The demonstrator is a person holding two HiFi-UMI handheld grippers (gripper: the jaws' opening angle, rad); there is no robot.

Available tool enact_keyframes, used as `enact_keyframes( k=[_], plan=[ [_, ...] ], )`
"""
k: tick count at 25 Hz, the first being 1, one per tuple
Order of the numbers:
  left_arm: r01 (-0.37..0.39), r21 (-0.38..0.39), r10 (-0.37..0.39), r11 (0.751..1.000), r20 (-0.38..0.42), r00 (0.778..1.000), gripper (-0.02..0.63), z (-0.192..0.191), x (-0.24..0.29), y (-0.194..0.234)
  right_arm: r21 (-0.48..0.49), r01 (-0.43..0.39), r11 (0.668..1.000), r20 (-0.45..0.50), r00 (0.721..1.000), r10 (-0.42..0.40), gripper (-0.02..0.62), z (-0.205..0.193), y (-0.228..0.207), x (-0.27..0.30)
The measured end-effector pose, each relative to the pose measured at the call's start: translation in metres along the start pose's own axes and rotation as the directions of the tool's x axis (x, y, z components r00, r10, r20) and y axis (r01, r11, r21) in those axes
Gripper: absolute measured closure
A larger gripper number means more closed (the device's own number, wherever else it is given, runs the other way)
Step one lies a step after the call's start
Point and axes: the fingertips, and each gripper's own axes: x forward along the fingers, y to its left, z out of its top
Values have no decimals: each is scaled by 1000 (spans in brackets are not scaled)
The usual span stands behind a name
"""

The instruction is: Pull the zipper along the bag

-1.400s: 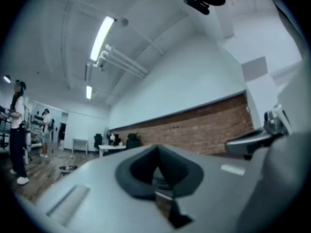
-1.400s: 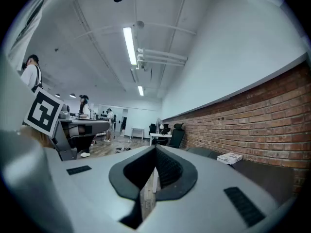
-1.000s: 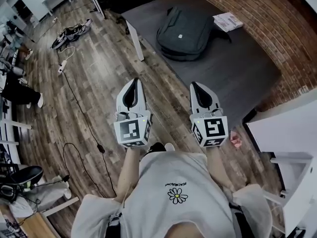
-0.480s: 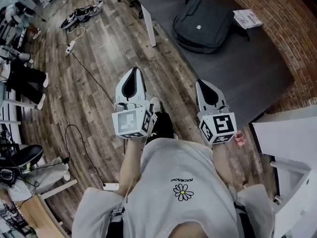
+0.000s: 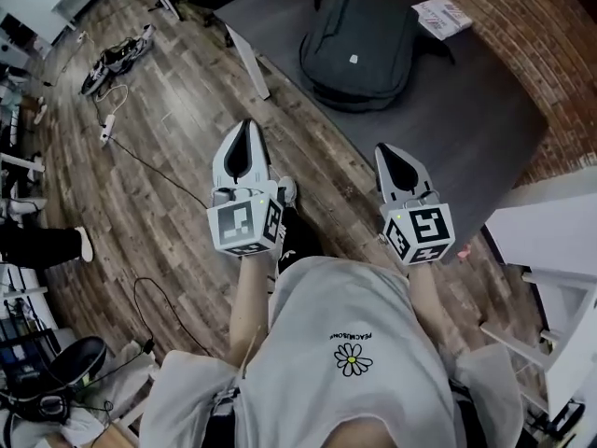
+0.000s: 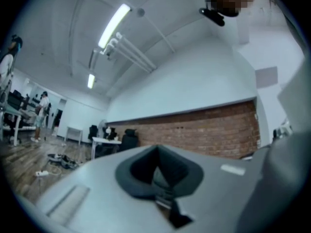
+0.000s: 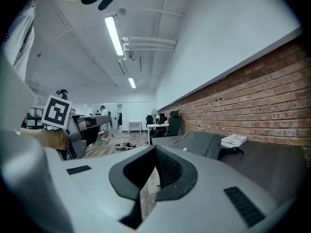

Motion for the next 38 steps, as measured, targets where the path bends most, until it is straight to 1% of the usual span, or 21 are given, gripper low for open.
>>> enact_keyframes(
  k=[4, 7, 10, 14, 18, 21, 25, 28, 30, 35, 38],
  plan=[
    [75, -21, -75, 997, 2, 997, 606, -4, 51, 20, 9, 62, 998, -3, 998, -62, 594, 10, -6, 39],
    [113, -59, -113, 992, 2, 994, 606, -6, 90, 37, -5, 90, 996, -20, 996, -90, 594, 22, -11, 74],
    [160, -75, -161, 984, -7, 987, 606, -7, 127, 50, -21, 116, 993, -24, 993, -117, 594, 41, -15, 112],
    [219, -97, -223, 971, -30, 974, 606, -10, 170, 70, -14, 141, 990, -22, 990, -141, 594, 63, -17, 162],
    [275, -125, -282, 953, -37, 959, 606, -14, 205, 96, -52, 168, 984, -31, 985, -170, 594, 75, -6, 211],
    [316, -136, -324, 939, -37, 945, 606, -21, 228, 107, -34, 194, 980, -30, 980, -195, 594, 79, -3, 234],
    [364, -163, -374, 917, -31, 927, 606, -26, 252, 108, -51, 246, 968, -56, 967, -249, 594, 79, -10, 246],
    [384, -178, -395, 906, -33, 918, 606, -32, 263, 106, -35, 281, 959, -79, 956, -283, 594, 71, -19, 251],
    [387, -184, -401, 904, -45, 915, 606, -38, 269, 103, -21, 291, 957, -96, 952, -291, 594, 65, -25, 254],
    [392, -167, -409, 905, -80, 909, 606, -49, 278, 93, -19, 286, 958, -116, 951, -286, 594, 57, -39, 264],
    [388, -156, -405, 908, -89, 910, 606, -53, 285, 92, -19, 276, 961, -111, 955, -277, 594, 56, -45, 276]
  ],
)
